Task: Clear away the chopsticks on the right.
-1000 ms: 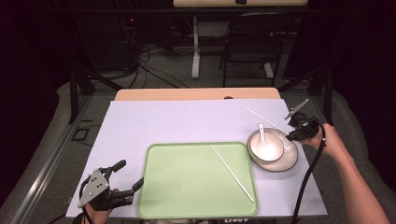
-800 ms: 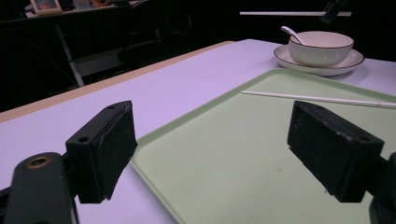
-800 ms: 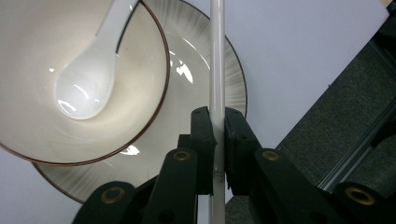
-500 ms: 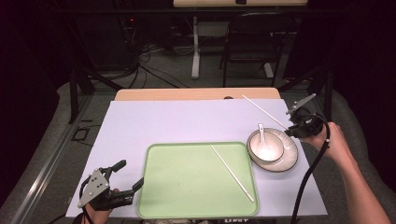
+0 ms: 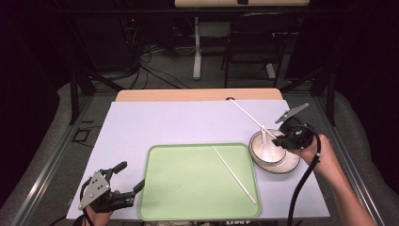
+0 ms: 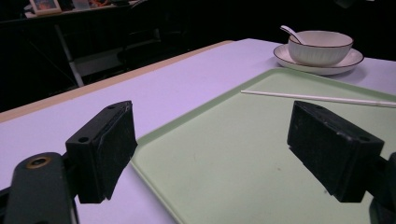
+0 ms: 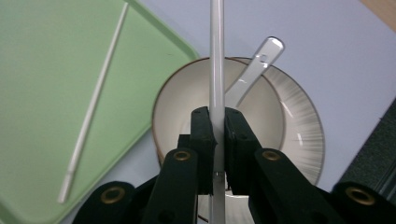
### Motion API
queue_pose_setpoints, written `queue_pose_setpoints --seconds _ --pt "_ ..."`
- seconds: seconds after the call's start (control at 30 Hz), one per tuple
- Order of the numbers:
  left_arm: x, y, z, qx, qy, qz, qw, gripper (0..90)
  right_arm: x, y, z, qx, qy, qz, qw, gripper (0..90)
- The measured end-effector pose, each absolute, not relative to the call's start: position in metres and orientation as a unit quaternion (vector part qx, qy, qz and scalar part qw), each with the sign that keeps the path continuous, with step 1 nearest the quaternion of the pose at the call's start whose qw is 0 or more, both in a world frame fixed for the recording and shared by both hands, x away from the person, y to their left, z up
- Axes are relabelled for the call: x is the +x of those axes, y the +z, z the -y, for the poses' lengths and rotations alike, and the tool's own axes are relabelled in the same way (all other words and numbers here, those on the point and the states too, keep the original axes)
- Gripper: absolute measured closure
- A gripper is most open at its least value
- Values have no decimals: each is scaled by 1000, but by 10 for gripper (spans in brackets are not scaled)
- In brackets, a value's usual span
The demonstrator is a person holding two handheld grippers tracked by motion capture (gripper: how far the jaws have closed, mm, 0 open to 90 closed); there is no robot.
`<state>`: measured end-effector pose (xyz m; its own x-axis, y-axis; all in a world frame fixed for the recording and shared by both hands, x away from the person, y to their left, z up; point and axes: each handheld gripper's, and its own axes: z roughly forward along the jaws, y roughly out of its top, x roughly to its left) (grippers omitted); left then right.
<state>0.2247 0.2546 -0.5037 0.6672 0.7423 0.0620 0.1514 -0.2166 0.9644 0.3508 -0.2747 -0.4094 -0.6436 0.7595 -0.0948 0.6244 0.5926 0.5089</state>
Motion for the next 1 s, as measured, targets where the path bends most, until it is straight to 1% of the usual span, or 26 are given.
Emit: queue_pose_setpoints --seconds 0.2,0.5,0.8,0.87,0.9,0.93,1.0 --pt "225 -504 -255 731 270 -305 547 154 337 -420 251 389 226 -882 138 836" --pt "225 -504 -255 730 270 -305 548 154 320 -458 218 390 224 -888 100 835" --pt "225 -504 -255 732 269 -303 548 154 307 -492 206 402 211 -888 66 834" --pt "225 -504 -255 731 269 -304 549 154 305 -501 205 408 207 -887 62 834" --pt "224 -504 -255 731 269 -304 549 154 305 -506 205 412 226 -880 65 834" --pt "224 -504 -255 730 270 -304 549 154 305 -505 205 416 206 -884 57 833" --pt "224 -504 -255 730 270 -304 549 154 305 -511 204 417 204 -884 54 833"
